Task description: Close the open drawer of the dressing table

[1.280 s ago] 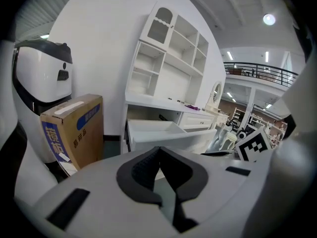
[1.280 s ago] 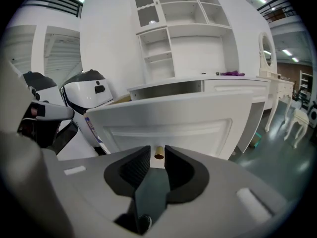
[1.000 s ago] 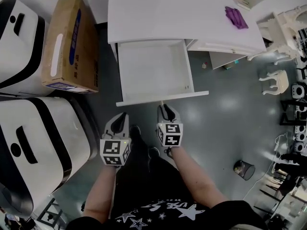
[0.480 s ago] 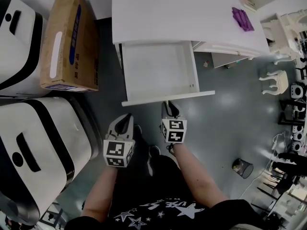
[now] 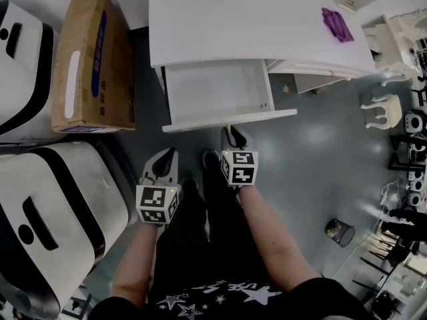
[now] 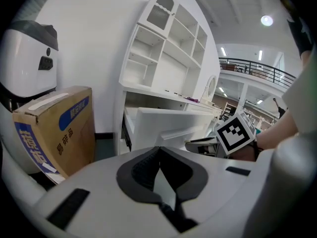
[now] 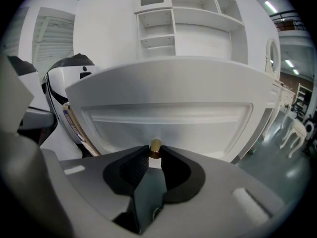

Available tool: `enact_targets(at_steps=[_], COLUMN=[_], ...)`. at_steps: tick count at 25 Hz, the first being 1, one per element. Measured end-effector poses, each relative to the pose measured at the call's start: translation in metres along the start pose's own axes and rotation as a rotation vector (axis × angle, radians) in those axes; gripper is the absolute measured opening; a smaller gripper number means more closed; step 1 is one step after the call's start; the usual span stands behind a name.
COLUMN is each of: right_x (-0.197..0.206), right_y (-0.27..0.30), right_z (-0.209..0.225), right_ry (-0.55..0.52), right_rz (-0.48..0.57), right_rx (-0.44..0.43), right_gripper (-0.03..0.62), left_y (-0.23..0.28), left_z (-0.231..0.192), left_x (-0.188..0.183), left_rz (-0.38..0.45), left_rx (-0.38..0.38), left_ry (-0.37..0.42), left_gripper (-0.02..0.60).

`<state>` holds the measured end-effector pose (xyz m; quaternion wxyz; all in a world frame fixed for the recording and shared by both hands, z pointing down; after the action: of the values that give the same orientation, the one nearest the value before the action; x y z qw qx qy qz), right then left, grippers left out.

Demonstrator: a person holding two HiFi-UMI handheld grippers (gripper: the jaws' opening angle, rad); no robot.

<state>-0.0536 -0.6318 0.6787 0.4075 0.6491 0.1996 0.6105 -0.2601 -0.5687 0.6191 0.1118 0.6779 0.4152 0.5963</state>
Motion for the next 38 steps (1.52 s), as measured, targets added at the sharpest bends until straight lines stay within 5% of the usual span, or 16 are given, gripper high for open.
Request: enact_targets(at_steps=[6,23,38], right_x=[-0.022,-0.079,-0.112], right_y=[0.018,0.066,0.096], right_z=[0.007,0.022,0.027], right_ry=[0.019,-0.035,-0.091], right_rz=[0.049,0.062,0.053], right_rx=[-0.038,-0.184,-0.243], right_gripper=[0.078,0.087,0.094], left_y=[0.024,0.070,0.100], left_z=[0.006,-0.013,-0.006], left_x=[-0.021,-0.080,-0.099], left_rz=[0.017,0.046,0.031], left_rx=[0.012,-0.141,-0.162], left_ry=[-0.016,-0.070,-0.084], left_gripper=[0.009,0.009,0.009])
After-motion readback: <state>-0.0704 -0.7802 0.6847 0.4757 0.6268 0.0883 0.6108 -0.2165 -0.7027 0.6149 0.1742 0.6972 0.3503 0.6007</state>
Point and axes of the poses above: the fingertips, and each gripper's own axes: y forward along the fingers, z to its right, x out of its underside, the point moved 6 cm from there along -y, backward along the fingers, and after that the axes turned 9 degrees about -z, right-handed, at the moved point
